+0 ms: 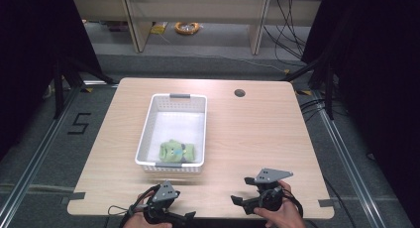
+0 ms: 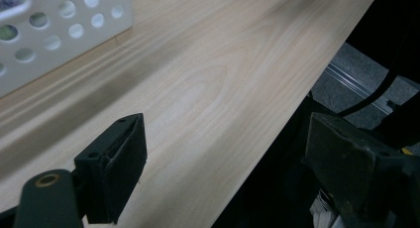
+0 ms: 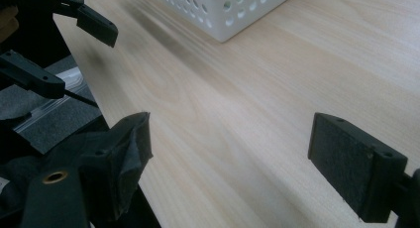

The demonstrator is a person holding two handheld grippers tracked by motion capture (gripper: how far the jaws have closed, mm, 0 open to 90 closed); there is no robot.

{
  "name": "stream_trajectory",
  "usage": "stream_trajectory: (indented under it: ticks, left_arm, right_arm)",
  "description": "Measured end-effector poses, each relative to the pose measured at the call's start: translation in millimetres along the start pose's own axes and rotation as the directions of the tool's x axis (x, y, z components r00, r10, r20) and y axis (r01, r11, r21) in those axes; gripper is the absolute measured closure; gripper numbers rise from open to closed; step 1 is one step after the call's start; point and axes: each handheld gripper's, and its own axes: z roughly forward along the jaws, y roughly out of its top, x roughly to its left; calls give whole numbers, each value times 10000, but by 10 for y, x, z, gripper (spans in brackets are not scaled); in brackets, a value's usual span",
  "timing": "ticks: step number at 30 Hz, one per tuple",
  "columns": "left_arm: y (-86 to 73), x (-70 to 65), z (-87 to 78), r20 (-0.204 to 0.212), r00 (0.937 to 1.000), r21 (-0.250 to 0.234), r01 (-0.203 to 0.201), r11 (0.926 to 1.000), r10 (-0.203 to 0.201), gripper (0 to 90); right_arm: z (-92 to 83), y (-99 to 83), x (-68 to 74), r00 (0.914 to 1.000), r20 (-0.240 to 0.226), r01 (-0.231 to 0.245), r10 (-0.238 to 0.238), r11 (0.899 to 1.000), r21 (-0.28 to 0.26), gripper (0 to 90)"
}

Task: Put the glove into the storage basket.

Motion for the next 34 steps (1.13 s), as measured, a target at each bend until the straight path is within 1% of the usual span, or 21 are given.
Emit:
stream_trajectory:
  ticks: [1,2,3,4,5,6,8,11,12,14,17,19,20,21,22,23,27,29,30,33,34]
  left_arm:
    - [-13,-33,6,116,9997,-177,232,9996,-230,157]
    - [-17,-29,-1,123,9999,-130,-20,9999,21,157]
    - [-27,-51,-6,24,9998,-113,185,9998,-185,157]
    - [-27,-39,-23,19,9998,-4,-196,9998,196,157]
    - [-35,-49,-27,13,9998,5,-205,9998,205,157]
    - [-48,-67,-19,-71,10000,-21,29,10000,-29,157]
    - [-53,-58,-40,-43,9993,94,-374,9993,375,157]
    - [-80,-93,-39,-78,9999,47,-141,9999,142,157]
    - [-85,-105,-38,10,9998,-32,-191,9998,191,157]
    - [-95,-105,-40,-73,9999,123,-147,9998,148,157]
    - [-98,-116,-36,6,9998,-32,-209,9998,209,157]
    - [-103,-116,-28,25,9999,-39,-158,9999,158,157]
    - [-100,-94,-39,-86,9992,179,-379,9991,381,157]
    - [-100,-94,-38,-92,9994,174,-341,9993,343,157]
    - [-107,-121,-22,-66,9999,-21,92,10000,-92,157]
    - [-106,-110,-25,-107,9999,67,-33,10000,34,157]
    - [-103,-93,-30,-59,9997,118,-230,9997,231,157]
    - [-108,-79,-24,-14,9997,135,-259,9996,259,157]
    - [-114,-79,-15,-111,9999,171,-14,9999,16,157]
    - [-110,-72,-10,-77,10000,-9,-56,10000,56,157]
    - [-110,-61,-14,-201,9998,178,-15,9998,19,157]
  right_arm:
    - [-3,-8,-13,9996,20,275,-275,9996,6,178]
    - [-4,-25,-25,9988,42,491,-491,9988,-54,178]
    - [-16,-50,-13,9990,75,450,-450,9990,-32,179]
    - [-22,-59,-8,9988,100,482,-482,9988,6,179]
    - [-36,-76,22,9998,106,181,-182,9997,165,179]
    - [-33,-90,24,9994,71,335,-336,9994,133,179]
    - [-45,-119,36,9991,149,395,-398,9991,158,179]
    - [-57,-168,64,9986,201,484,-486,9988,117,179]
    - [-74,-186,94,9998,121,127,-131,9995,301,179]
    - [-80,-212,72,9986,216,486,-491,9986,219,179]
    - [-90,-246,71,9980,439,452,-459,9988,183,177]
    - [-90,-259,67,9987,322,378,-387,9988,300,175]
    - [-93,-262,61,9983,374,436,-447,9986,294,174]
    - [-97,-265,65,9985,395,359,-371,9989,311,174]
    - [-99,-268,77,9991,367,185,-198,9993,334,174]
    - [-89,-265,58,9986,268,450,-457,9987,253,175]
    - [-92,-268,57,9980,391,481,-491,9985,266,173]
    - [-74,-269,50,9987,171,486,-490,9985,254,173]
    - [-79,-270,55,9988,218,431,-438,9987,286,173]
    - [-81,-270,47,9988,207,432,-437,9987,255,172]
    - [-82,-271,41,9985,277,462,-468,9987,227,172]
